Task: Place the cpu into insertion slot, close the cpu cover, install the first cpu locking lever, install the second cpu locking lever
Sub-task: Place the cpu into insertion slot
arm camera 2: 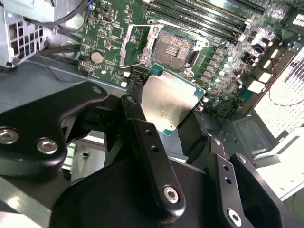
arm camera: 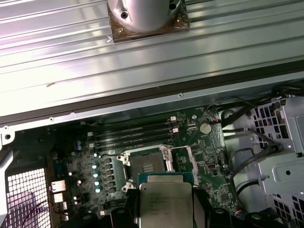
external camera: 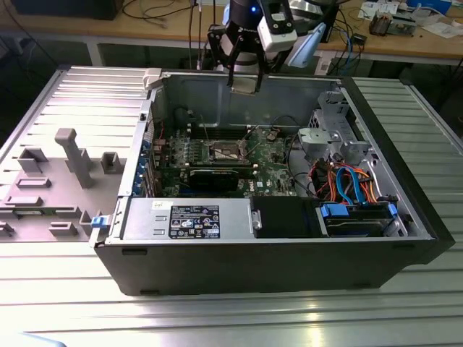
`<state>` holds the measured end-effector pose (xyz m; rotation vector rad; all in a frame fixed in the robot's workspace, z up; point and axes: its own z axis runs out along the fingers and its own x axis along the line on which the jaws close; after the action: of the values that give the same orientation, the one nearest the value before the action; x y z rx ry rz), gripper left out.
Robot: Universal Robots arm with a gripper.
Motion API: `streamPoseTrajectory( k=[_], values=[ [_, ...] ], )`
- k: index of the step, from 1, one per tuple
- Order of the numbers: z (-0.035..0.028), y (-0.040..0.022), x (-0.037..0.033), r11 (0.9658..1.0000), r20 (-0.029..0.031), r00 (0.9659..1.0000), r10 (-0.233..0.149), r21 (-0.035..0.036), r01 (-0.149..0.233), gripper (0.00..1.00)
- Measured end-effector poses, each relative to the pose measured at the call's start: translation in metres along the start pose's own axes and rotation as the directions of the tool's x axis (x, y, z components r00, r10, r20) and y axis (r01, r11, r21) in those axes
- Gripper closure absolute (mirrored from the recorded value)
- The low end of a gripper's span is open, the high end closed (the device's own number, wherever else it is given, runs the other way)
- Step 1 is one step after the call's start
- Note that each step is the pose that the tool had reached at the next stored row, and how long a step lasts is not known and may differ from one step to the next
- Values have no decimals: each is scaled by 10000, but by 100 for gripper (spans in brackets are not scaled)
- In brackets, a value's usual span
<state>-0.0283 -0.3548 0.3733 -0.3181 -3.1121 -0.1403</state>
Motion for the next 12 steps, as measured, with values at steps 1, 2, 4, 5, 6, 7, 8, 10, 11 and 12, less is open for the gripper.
streamPoseTrajectory(
  k=[1,2,4,5,6,7,8,10,11,12],
  values=[
    [1,0,0,9999,9,9999,102,-2,-102,46],
    [1,0,0,9998,16,9998,183,-4,-183,46],
    [2,-2,8,9997,20,9997,231,-6,-231,46],
    [2,-2,7,9997,20,9997,230,-6,-230,46],
    [2,-2,8,9997,20,9997,229,-6,-229,46],
    [2,-2,8,9997,20,9997,229,-6,-229,46],
    [2,-2,8,9997,20,9997,228,-6,-228,46],
    [1,-2,9,9997,20,9997,229,-5,-229,46],
    [1,-2,9,9997,20,9997,230,-5,-230,46],
    [1,-2,9,9997,20,9997,229,-5,-229,46]
  ],
)
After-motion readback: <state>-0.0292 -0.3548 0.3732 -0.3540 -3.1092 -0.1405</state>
